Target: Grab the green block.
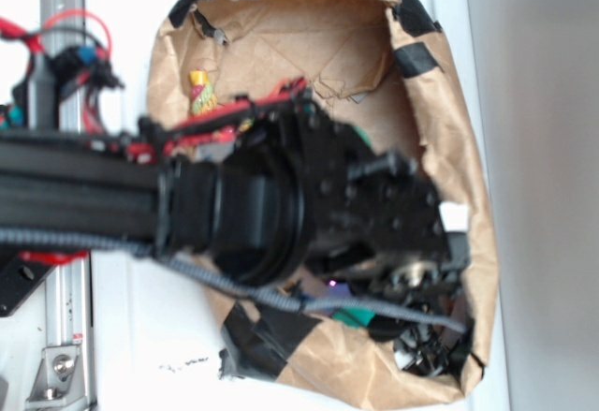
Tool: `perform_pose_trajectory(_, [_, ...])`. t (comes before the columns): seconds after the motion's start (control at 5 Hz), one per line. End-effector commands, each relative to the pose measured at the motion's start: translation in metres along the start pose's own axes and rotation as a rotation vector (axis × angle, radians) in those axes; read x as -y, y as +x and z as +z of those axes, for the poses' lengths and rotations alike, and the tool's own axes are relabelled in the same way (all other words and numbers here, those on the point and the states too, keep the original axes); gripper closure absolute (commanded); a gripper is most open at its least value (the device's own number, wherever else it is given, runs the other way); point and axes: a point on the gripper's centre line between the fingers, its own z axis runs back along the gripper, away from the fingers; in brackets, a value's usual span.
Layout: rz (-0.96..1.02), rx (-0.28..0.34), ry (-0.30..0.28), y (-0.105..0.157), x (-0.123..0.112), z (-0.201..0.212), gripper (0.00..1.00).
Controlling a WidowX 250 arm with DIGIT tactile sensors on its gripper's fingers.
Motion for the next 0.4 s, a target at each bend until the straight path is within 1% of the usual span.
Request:
perform_pose_trajectory(0.0, [-0.071, 0.027, 0.046, -0.0246, -0.0090, -0.0147, 1.00])
perform_pose_trajectory(0.2, [-0.110, 0.056, 0.060, -0.0231, -0.0161, -0.0157, 1.00])
